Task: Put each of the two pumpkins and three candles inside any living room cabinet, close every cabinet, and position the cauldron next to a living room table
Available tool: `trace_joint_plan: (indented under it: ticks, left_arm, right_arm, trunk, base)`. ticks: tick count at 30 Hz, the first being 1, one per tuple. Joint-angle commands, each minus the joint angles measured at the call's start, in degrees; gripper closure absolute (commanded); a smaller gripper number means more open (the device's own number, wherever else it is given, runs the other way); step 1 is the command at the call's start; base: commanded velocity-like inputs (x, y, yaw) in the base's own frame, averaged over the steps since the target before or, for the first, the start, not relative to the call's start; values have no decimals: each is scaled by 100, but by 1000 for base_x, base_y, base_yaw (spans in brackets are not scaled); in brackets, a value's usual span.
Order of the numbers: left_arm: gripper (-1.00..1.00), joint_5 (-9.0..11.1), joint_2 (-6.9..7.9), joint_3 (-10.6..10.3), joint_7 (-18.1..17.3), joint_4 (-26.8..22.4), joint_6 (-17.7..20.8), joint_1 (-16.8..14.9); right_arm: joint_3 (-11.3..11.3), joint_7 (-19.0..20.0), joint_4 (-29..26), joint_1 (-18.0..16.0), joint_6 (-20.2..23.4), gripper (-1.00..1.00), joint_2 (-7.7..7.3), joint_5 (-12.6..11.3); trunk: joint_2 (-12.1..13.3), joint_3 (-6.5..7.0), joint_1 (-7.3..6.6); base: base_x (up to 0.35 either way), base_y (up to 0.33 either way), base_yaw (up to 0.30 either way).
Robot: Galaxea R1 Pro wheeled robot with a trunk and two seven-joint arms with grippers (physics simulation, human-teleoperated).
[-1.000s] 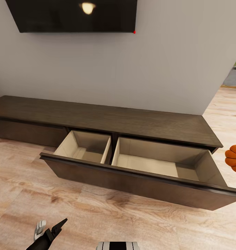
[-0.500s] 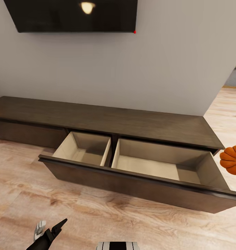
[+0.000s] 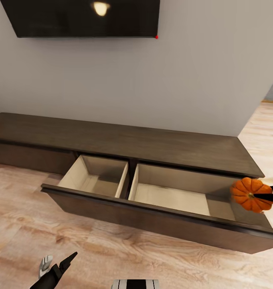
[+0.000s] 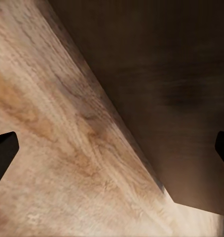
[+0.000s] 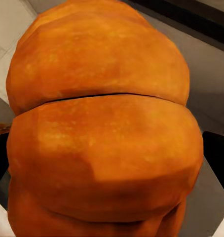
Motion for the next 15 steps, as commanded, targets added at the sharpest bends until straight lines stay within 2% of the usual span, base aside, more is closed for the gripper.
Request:
trace_joint_plan:
  ticks: [1,3,6,8,12,15]
  left_arm:
    - [-100,61,6,-21,-7,0,47,-2]
    - [-100,61,6,-26,-4,0,41,-2]
    - [-100,60,8,-39,-1,0,37,-2]
    - [-100,61,6,-42,0,0,36,-2]
    - [-100,61,6,-44,0,0,35,-2]
    - [-100,61,9,-44,0,0,35,-2]
  right_arm:
    - [-19,39,-8,-9,60,100,33,62]
    - [-16,37,-14,-9,59,100,118,166]
    - [-14,40,-23,-9,44,100,280,507]
    - [-14,40,-26,-9,31,100,386,651]
    - [-9,34,-26,-9,25,100,507,746]
    - [-4,33,-15,-9,27,100,540,774]
  trunk:
    - [-2,-4,0]
    - [-2,-4,0]
    - [-2,-4,0]
    - [-2,-4,0]
    - [-2,-4,0]
    - [-2,-4,0]
  base:
    - [183,0,0]
    - [247,0,0]
    - [300,0,0]
    - [301,0,0]
    - [126,0,0]
    - [36,0,0]
